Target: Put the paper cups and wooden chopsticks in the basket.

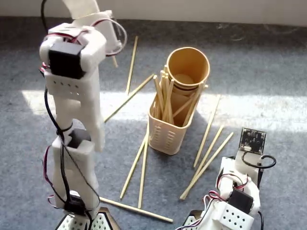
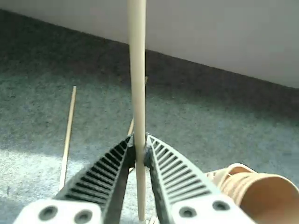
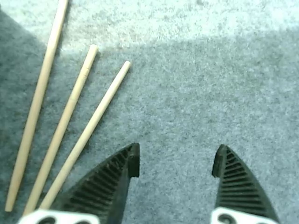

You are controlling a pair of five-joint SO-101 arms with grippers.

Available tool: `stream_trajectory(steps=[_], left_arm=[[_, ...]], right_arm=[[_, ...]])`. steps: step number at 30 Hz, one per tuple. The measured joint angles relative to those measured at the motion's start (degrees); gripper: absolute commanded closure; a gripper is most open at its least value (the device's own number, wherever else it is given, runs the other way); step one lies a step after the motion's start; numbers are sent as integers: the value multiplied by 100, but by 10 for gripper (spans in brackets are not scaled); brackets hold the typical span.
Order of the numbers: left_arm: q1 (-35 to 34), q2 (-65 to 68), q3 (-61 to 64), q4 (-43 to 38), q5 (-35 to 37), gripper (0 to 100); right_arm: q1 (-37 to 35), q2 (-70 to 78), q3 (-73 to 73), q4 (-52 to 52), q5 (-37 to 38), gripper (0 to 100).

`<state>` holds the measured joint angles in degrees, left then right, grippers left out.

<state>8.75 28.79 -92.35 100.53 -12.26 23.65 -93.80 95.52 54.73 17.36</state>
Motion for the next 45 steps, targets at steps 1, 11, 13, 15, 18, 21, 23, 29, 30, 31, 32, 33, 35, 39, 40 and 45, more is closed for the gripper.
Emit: stream_trajectory(steps=[1,11,13,15,18,21,23,29,30,31,32,33,35,39,40,45], left_arm=[[281,-132,-35,0,9,997],[2119,-369,-97,0,9,997],[2391,-369,-114,0,-44,997],[2673,-404,-114,0,-79,997],[3042,-677,-114,0,-123,997],[3288,-1108,-114,0,-308,997],[3297,-1398,-114,18,-369,997],[3138,-2462,580,53,-378,997],[3112,-2699,862,53,-378,997],[3095,-2945,1178,53,-378,997],[3095,-3226,1538,53,-378,997],[3095,-3534,1943,53,-378,997],[3130,-4176,2787,53,-378,997],[3095,-5477,4800,-334,-378,997],[3024,-5758,5389,-607,-378,997],[2769,-6927,8580,-2699,-396,996]], right_arm=[[0,0,0,0,0,742],[0,0,0,0,0,742],[0,0,0,0,0,742],[0,0,0,0,0,742],[0,0,0,0,0,742],[0,0,0,0,0,742],[0,0,0,0,0,742],[0,0,0,0,0,742],[0,0,0,0,0,742],[0,0,0,0,0,742],[0,0,0,0,0,742],[0,0,0,0,0,742],[0,0,0,0,0,742],[0,0,0,0,0,742],[0,0,0,0,0,742],[0,0,0,0,0,742]])
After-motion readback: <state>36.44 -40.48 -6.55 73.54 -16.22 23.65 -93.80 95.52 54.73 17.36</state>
